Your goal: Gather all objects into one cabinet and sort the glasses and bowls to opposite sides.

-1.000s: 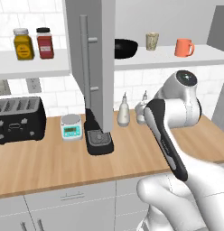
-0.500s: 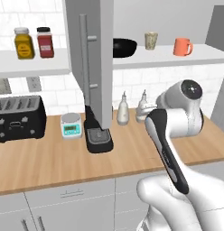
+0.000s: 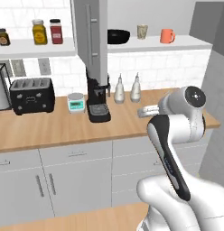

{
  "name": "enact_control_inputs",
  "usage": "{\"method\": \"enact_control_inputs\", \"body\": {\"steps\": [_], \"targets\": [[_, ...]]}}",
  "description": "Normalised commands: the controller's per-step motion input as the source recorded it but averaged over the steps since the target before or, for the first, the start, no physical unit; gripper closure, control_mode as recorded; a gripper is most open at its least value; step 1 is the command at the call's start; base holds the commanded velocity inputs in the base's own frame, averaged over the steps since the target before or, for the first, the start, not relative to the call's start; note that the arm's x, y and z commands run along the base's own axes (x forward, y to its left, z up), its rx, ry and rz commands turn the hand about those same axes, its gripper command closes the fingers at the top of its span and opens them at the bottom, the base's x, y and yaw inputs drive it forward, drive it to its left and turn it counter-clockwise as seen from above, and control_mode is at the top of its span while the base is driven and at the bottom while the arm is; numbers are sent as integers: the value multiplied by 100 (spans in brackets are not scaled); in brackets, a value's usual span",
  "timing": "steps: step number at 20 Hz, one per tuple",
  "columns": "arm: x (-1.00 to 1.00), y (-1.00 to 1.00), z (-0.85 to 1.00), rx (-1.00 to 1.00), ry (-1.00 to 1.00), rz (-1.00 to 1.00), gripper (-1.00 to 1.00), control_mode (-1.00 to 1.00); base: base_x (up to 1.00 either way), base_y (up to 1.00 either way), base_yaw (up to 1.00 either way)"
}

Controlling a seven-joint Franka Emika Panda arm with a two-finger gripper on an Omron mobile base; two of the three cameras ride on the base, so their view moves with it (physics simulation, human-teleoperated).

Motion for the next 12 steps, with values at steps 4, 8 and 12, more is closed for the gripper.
{"method": "enact_control_inputs", "body": {"steps": [4, 8, 12], "targets": [[0, 0, 0, 0, 0, 0, -100, 100, -58, 100, 6], [0, 0, 0, 0, 0, 0, -100, 100, -23, 100, 3], [0, 0, 0, 0, 0, 0, -100, 100, -21, 100, 3]]}}
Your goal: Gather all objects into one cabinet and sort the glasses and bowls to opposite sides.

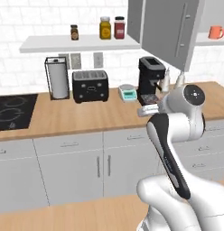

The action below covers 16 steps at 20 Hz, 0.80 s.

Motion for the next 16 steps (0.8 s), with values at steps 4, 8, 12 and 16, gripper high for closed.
{"method": "enact_control_inputs", "body": {"steps": [4, 8, 12, 16], "targets": [[0, 0, 0, 0, 0, 0, -100, 100, -39, 100, 48], [0, 0, 0, 0, 0, 0, -100, 100, 0, 72, 87], [0, 0, 0, 0, 0, 0, -100, 100, 0, 67, 89], [0, 0, 0, 0, 0, 0, -100, 100, 0, 98, 65]]}}
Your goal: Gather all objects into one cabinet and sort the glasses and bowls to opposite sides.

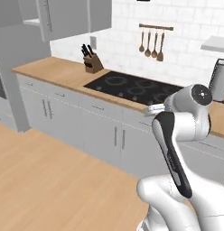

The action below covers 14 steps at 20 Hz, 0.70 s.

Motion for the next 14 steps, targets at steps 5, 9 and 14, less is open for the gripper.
{"method": "enact_control_inputs", "body": {"steps": [5, 9, 14], "targets": [[0, 0, 0, 0, 0, 0, -100, 100, 28, 69, 3], [0, 0, 0, 0, 0, 0, -100, 100, 52, 77, -37], [0, 0, 0, 0, 0, 0, -100, 100, 54, 98, -43]]}}
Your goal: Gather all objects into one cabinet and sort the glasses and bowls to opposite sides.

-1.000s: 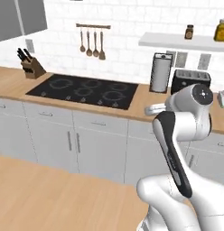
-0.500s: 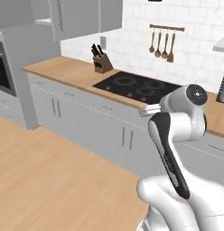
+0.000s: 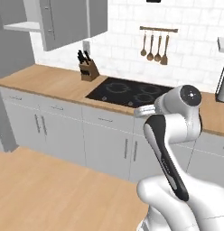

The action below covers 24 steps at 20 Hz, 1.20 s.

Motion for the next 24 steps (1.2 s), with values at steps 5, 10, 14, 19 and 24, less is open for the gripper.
{"method": "enact_control_inputs", "body": {"steps": [5, 10, 14, 19, 24], "targets": [[0, 0, 0, 0, 0, 0, -100, 100, 53, 100, -58], [0, 0, 0, 0, 0, 0, -100, 100, 47, 100, -49], [0, 0, 0, 0, 0, 0, -100, 100, 37, 100, -40], [0, 0, 0, 0, 0, 0, -100, 100, 34, 100, -38], [0, 0, 0, 0, 0, 0, -100, 100, 31, 100, -36]]}}
